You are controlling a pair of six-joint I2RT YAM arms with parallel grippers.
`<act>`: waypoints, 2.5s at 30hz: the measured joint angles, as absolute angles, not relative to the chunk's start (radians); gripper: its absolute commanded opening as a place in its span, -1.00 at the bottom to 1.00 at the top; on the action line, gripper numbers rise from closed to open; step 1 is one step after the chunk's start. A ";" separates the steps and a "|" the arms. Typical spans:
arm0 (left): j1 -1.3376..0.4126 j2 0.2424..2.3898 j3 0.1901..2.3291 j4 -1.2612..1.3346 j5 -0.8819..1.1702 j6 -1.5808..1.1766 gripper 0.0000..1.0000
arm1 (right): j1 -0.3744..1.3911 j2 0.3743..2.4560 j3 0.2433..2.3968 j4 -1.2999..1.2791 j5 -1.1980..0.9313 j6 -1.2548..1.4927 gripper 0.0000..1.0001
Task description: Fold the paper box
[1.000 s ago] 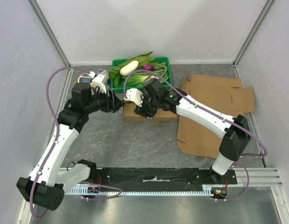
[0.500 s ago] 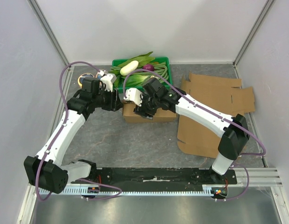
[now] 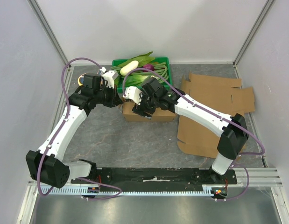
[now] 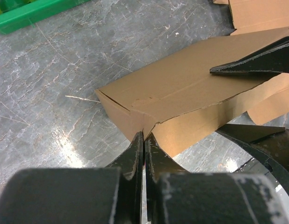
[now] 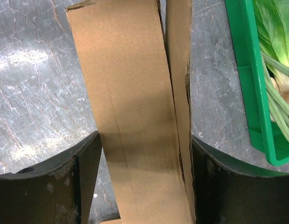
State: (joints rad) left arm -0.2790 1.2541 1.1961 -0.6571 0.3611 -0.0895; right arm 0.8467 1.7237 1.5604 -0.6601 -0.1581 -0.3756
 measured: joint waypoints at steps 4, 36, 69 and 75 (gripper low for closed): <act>-0.279 1.260 1.200 -0.658 0.369 -0.100 -0.96 | 0.847 1.724 1.560 -0.651 -0.152 -0.360 0.54; -0.251 1.417 1.412 -0.791 0.440 -0.317 -0.96 | 0.841 1.736 1.552 -0.606 -0.019 -0.349 0.82; -0.209 1.345 1.252 -0.640 0.543 -0.310 -0.96 | 0.708 1.693 1.518 -0.523 -0.297 0.022 0.96; -0.208 1.318 1.240 -0.665 0.552 -0.310 -0.96 | 0.735 1.645 1.489 -0.518 -0.246 -0.055 0.96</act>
